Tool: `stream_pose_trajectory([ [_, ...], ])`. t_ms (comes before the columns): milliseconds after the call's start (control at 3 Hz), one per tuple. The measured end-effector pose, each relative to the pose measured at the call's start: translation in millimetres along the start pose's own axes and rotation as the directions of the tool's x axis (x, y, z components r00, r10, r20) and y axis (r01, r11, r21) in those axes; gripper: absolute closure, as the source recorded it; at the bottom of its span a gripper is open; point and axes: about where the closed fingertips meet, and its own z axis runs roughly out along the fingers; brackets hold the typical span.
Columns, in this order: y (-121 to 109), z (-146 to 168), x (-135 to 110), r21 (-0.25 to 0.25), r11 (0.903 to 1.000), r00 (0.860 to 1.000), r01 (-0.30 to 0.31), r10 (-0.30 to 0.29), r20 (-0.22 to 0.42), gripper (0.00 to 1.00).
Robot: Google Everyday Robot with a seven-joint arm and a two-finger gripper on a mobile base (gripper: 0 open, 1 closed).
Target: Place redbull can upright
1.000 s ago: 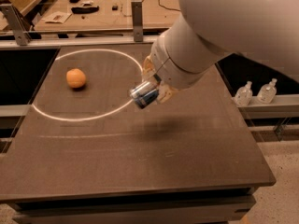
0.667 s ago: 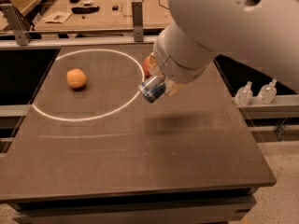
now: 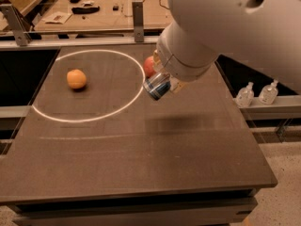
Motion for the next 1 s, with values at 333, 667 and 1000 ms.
stream_pose_trajectory([
  [333, 27, 2, 33, 0.015, 0.9992, 0.997, 0.036, -0.035, -0.068, 1.00],
  [667, 42, 6, 73, 0.048, 0.9921, 0.989, 0.116, -0.111, -0.099, 1.00],
  [1000, 56, 7, 98, -0.015, 0.9552, 0.944, 0.295, -0.294, -0.149, 1.00],
])
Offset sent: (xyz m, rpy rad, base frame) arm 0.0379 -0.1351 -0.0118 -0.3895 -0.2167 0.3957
